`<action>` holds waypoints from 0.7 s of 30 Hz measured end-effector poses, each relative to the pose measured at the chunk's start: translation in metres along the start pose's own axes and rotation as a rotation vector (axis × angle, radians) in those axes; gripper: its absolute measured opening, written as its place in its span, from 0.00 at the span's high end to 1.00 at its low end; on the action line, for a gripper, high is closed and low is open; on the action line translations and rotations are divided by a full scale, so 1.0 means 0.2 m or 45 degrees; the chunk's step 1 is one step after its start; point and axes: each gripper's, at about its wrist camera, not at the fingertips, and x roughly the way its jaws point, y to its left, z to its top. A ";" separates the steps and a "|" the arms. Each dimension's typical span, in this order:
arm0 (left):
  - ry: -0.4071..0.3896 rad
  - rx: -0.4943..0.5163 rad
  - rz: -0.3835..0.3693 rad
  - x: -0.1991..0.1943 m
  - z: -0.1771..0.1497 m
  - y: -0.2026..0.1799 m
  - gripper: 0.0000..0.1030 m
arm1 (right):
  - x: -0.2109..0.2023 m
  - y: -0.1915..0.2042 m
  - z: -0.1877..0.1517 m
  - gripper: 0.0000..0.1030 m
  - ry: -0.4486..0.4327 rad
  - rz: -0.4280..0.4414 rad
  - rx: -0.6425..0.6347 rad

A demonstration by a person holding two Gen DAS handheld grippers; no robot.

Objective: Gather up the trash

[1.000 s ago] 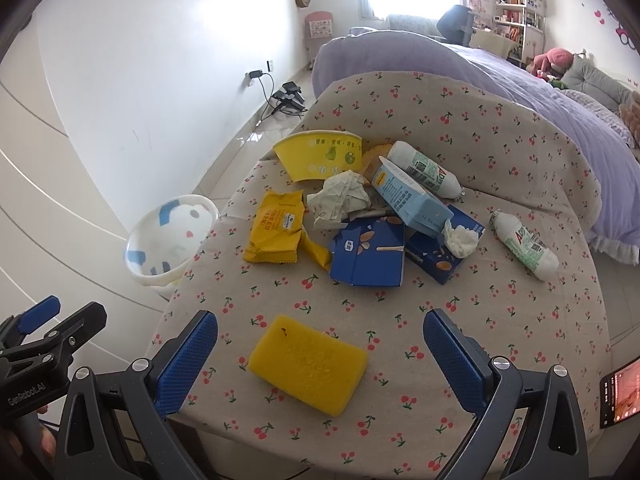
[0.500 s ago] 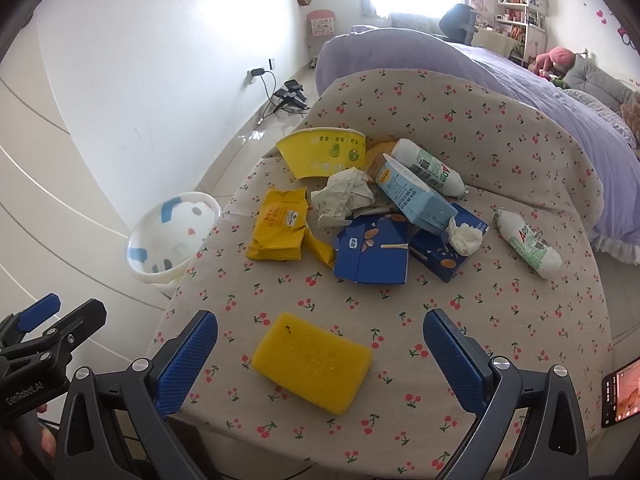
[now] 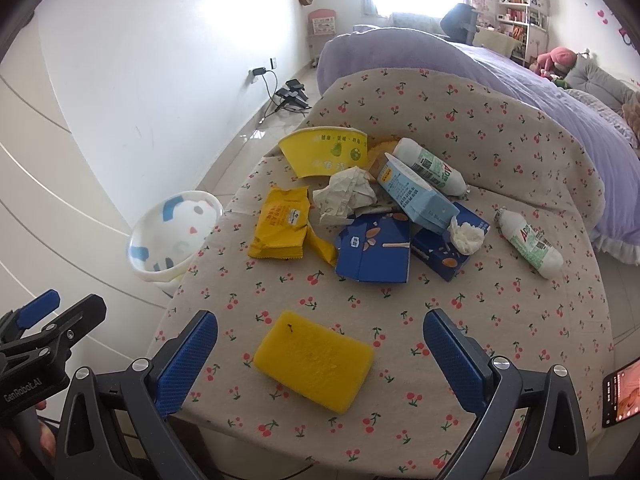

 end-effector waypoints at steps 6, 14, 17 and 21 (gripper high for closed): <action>-0.014 -0.006 -0.006 -0.01 0.00 0.00 0.01 | 0.00 0.01 0.00 0.00 0.005 0.000 -0.003; -0.022 -0.012 -0.012 -0.03 -0.01 0.00 0.01 | 0.00 0.01 0.00 0.00 0.006 0.000 -0.004; -0.023 -0.014 -0.015 -0.03 -0.01 0.00 0.01 | 0.01 0.02 0.00 0.00 0.009 -0.001 -0.008; -0.023 -0.014 -0.016 -0.03 -0.01 0.00 0.01 | 0.01 0.02 0.00 0.00 0.009 -0.002 -0.004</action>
